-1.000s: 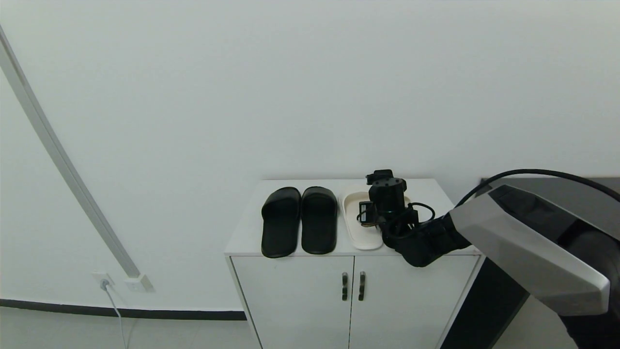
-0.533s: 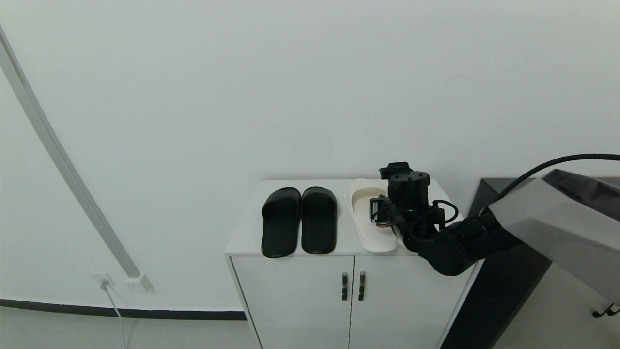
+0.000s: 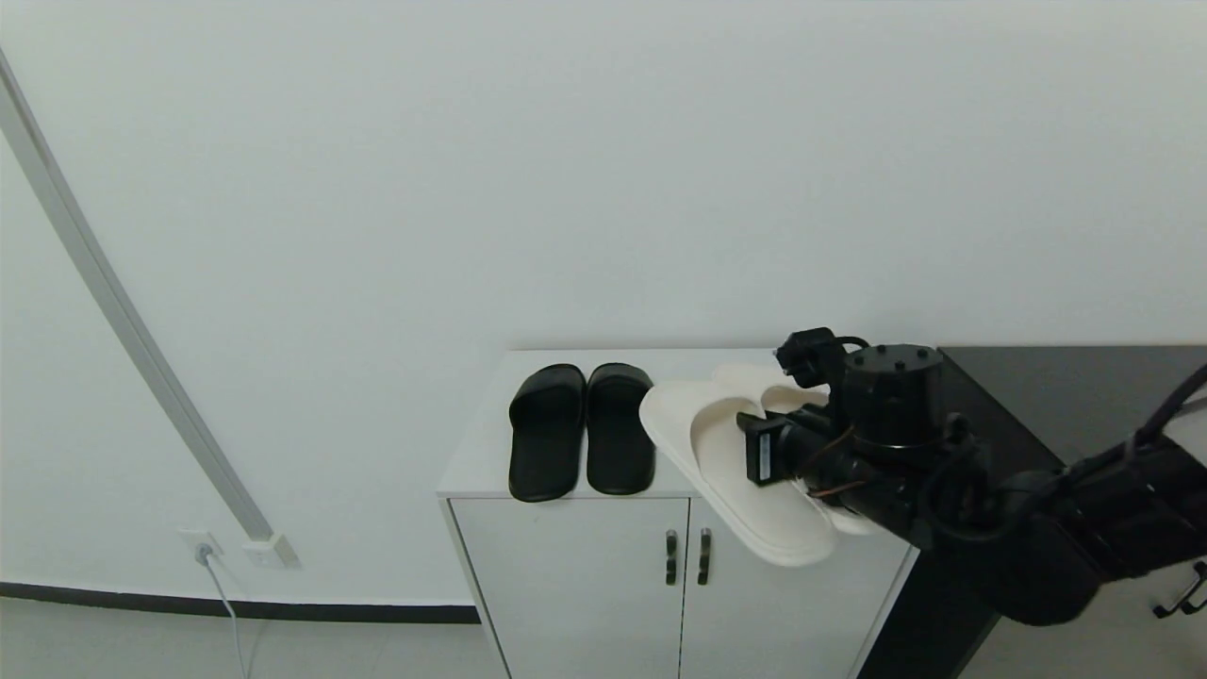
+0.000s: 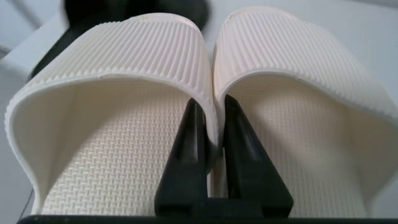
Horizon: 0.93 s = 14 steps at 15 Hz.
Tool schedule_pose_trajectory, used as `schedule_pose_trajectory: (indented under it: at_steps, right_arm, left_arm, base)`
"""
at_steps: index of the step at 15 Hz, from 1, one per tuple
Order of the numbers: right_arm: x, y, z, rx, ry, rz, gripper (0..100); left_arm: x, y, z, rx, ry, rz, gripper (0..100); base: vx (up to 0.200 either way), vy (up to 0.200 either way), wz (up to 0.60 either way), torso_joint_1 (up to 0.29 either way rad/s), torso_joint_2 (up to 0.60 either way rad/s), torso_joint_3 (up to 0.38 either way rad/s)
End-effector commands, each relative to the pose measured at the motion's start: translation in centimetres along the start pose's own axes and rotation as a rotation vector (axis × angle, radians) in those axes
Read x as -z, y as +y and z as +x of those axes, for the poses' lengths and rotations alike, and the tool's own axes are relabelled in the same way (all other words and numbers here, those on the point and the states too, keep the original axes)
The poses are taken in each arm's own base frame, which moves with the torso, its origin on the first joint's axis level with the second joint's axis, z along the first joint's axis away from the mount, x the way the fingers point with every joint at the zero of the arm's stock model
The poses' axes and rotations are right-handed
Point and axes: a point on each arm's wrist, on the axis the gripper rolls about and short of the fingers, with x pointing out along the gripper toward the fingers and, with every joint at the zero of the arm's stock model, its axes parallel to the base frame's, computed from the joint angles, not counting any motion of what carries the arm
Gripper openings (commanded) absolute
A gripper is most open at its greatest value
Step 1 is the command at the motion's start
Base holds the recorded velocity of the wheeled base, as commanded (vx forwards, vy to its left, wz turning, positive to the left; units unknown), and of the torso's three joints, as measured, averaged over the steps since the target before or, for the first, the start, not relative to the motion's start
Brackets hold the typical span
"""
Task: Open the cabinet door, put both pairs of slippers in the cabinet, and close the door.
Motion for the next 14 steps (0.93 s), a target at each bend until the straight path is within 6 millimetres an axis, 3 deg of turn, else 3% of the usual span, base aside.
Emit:
schedule_pose_trajectory:
  at_steps: [1,3,14]
  right_arm:
    - [-0.3,0.2,-4.0,-0.087,-0.001,-0.02,0]
    - [0.4,0.1,-5.2,-0.127,0.016,-0.031,0]
    - [1.8,0.9,-6.1,-0.241,0.071,-0.047,0]
  left_arm:
    - [0.0,0.0,0.0,-0.001,0.002,0.0,0]
    - [0.0,0.0,0.0,0.0,0.002,0.0,0]
    - [0.0,0.0,0.0,0.0,0.002,0.0,0]
  base:
    - [0.0,0.0,0.0,0.0,0.0,0.0]
    - [0.0,0.0,0.0,0.0,0.0,0.0]
    - [0.0,0.0,0.0,0.0,0.0,0.0]
